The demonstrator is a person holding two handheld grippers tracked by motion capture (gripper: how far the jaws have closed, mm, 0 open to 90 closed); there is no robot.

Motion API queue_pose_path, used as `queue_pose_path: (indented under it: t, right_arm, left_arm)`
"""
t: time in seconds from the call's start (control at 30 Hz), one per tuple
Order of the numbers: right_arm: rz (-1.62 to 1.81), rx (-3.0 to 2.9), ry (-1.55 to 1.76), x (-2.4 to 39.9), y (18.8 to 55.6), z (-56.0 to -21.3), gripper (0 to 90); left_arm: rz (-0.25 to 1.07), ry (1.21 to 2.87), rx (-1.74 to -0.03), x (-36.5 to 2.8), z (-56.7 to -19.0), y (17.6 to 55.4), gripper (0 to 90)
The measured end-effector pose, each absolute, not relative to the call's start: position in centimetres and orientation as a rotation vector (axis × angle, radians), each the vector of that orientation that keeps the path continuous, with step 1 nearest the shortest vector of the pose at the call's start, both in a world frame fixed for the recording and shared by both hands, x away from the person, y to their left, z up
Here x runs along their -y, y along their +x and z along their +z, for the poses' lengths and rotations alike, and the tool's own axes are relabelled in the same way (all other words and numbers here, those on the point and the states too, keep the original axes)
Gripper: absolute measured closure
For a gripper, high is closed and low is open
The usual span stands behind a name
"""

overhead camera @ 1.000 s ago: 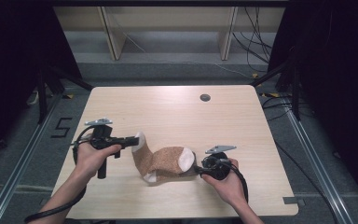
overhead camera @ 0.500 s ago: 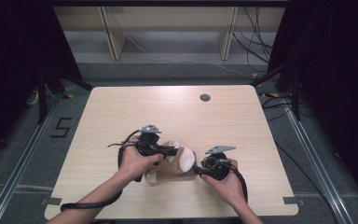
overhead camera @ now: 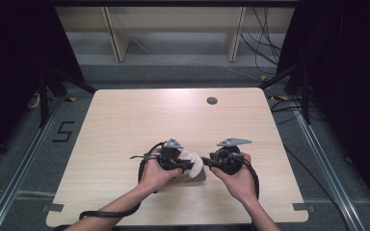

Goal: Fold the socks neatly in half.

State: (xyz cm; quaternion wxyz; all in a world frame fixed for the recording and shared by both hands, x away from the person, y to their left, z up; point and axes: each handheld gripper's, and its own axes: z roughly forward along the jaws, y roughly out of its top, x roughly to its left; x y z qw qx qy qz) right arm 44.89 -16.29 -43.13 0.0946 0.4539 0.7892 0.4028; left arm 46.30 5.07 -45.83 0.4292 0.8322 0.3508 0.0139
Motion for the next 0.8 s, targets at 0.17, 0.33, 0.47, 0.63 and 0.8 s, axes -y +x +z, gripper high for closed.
queue_pose_path:
  t: [0.17,0.33,0.47,0.63,0.8]
  right_arm:
    - [1.223,-2.358,1.376,14.4,46.6,-42.9,60.5]
    - [1.145,-2.414,1.434,13.8,47.7,-43.8,63.3]
    - [1.097,-2.454,1.486,13.8,47.7,-44.4,67.3]
    - [1.067,-2.473,1.449,13.9,47.8,-45.1,72.5]
    - [1.126,-2.463,1.34,13.9,48.0,-45.7,73.9]
  left_arm:
    - [0.061,2.102,-0.854,-4.6,-46.0,46.1,79.5]
    - [0.046,2.119,-0.817,-4.5,-45.9,46.0,74.6]
    - [0.022,2.14,-0.764,-4.6,-45.9,45.9,67.5]
    - [0.023,2.127,-0.736,-5.4,-45.1,45.3,57.9]
    - [0.092,2.093,-0.782,-8.8,-43.4,45.0,61.8]
